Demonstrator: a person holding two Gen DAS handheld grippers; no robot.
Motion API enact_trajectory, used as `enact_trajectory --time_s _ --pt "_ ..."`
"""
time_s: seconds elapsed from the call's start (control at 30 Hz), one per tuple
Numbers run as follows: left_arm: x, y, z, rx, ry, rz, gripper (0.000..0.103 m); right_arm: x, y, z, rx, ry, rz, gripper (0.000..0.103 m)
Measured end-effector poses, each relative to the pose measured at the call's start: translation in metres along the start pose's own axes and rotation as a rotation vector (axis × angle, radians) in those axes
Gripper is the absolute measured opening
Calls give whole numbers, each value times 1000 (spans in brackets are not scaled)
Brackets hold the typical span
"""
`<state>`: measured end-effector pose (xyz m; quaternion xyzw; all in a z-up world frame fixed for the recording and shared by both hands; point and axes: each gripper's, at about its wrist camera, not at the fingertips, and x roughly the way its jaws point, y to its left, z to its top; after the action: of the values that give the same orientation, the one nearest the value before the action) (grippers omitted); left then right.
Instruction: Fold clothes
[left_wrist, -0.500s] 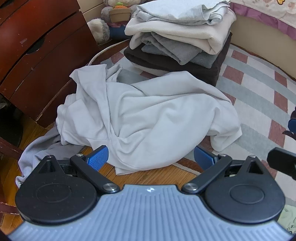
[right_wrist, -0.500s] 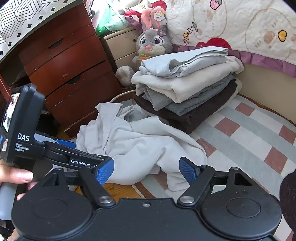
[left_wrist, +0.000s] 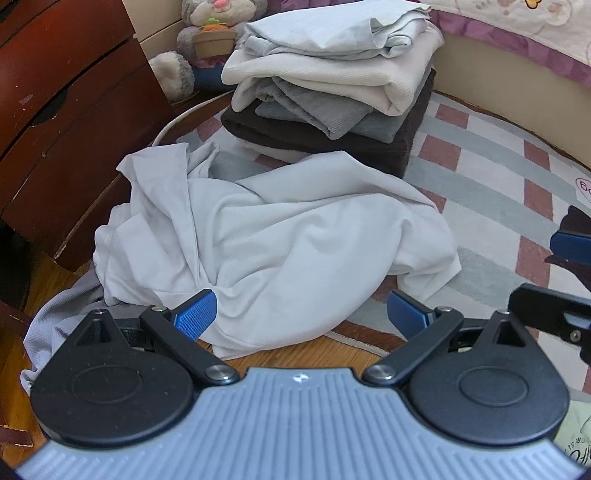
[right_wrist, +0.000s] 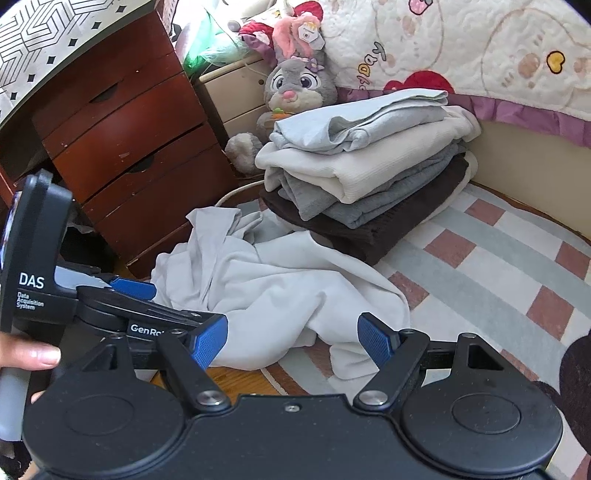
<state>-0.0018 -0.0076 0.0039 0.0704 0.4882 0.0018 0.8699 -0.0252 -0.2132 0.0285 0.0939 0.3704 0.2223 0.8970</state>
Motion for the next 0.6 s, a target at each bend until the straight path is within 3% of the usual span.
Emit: enact_trajectory --time_s 0.23,0.6 --pt "-3 3 -2 6 -14 0 100 -6 -6 0 14 -8 -40 82" --pt "-2 1 -1 3 -11 -12 100 -6 -15 -3 54 -9 -30 82"
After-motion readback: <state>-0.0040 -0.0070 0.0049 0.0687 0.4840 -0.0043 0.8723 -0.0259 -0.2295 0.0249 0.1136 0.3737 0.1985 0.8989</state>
